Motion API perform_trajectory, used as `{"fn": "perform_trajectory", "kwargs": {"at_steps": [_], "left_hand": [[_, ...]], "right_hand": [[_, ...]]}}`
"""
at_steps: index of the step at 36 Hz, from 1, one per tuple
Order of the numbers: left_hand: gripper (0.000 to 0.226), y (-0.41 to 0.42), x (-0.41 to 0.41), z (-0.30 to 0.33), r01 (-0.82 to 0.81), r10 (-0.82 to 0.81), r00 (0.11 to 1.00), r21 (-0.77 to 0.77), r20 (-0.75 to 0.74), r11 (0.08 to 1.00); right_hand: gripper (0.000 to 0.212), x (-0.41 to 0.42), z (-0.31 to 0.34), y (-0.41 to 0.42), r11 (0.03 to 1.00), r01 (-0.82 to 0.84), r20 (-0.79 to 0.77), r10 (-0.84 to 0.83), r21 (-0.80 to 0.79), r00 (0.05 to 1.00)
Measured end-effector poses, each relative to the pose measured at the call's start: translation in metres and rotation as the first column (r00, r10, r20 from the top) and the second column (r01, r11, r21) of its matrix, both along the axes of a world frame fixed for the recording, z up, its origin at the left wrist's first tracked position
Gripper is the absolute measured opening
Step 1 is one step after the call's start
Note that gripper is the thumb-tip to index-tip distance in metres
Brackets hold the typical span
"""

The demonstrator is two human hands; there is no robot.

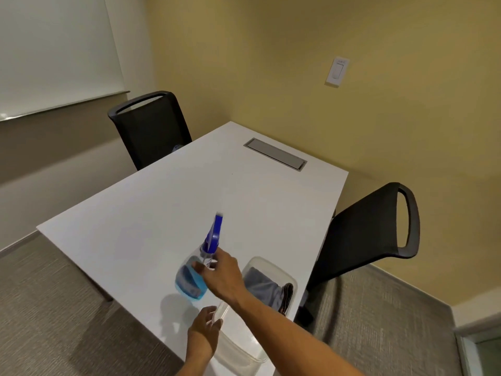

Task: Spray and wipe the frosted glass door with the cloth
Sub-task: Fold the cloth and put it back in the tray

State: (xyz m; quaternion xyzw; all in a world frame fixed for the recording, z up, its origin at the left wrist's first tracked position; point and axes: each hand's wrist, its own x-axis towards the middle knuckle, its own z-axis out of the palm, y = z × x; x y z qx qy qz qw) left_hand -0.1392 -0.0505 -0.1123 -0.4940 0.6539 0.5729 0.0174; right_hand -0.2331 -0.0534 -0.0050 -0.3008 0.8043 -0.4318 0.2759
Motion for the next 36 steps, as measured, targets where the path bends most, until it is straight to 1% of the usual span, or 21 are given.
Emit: {"fn": "perform_trajectory", "kwargs": {"at_steps": [5,9,12,14,18,20,23,25,27,30,31,33,36], "left_hand": [[0.035,0.002,0.007,-0.001,-0.014,0.013,1.000,-0.024,-0.012,1.000],[0.024,0.002,0.011,-0.005,-0.067,0.066,0.996,-0.007,-0.052,0.998],[0.024,0.002,0.013,-0.002,-0.048,0.047,0.997,-0.017,-0.057,0.999],[0.026,-0.001,0.011,-0.002,-0.034,0.033,0.998,-0.021,-0.050,0.999],[0.036,-0.003,0.009,-0.004,-0.017,0.016,0.999,-0.024,-0.035,1.000],[0.034,-0.002,0.008,-0.003,-0.034,0.033,0.999,-0.023,-0.039,0.999],[0.021,-0.001,0.008,-0.003,-0.048,0.047,0.998,-0.017,-0.047,0.999],[0.022,-0.001,0.007,-0.004,-0.052,0.051,0.997,-0.013,-0.052,0.999],[0.026,-0.001,0.007,-0.004,-0.049,0.048,0.998,-0.019,-0.050,0.999],[0.030,-0.001,0.006,-0.003,-0.037,0.035,0.998,-0.037,-0.048,0.999],[0.030,-0.001,0.006,-0.003,-0.034,0.032,0.998,-0.038,-0.047,0.999],[0.031,-0.001,0.006,-0.003,-0.031,0.030,0.999,-0.036,-0.042,0.999],[0.033,-0.001,0.005,-0.005,-0.033,0.032,0.999,-0.020,-0.029,0.999]], "right_hand": [[0.034,-0.015,0.028,0.026,0.989,0.055,-0.045,-0.061,-0.139,0.997],[0.033,-0.023,0.035,0.050,0.976,0.123,-0.048,-0.134,-0.181,0.990],[0.040,-0.027,0.032,0.067,0.975,0.161,-0.065,-0.172,-0.151,0.983],[0.040,-0.028,0.026,0.078,0.977,0.174,-0.068,-0.184,-0.126,0.981],[0.024,-0.028,0.015,0.098,0.976,0.210,-0.069,-0.214,-0.065,0.974],[0.024,-0.026,0.010,0.106,0.974,0.221,-0.075,-0.224,-0.044,0.972],[0.020,-0.023,0.002,0.116,0.970,0.240,-0.067,-0.242,-0.043,0.968],[0.013,-0.022,-0.003,0.122,0.966,0.254,-0.052,-0.257,-0.055,0.965],[0.011,-0.022,-0.004,0.126,0.966,0.252,-0.048,-0.255,-0.064,0.966],[0.012,-0.021,-0.005,0.130,0.963,0.263,-0.045,-0.265,-0.060,0.963],[0.017,-0.021,-0.007,0.131,0.965,0.260,-0.040,-0.262,-0.046,0.964],[0.028,-0.019,-0.011,0.133,0.970,0.242,-0.041,-0.242,0.001,0.969],[0.028,-0.014,-0.017,0.136,0.974,0.212,-0.064,-0.208,0.075,0.976]]}}
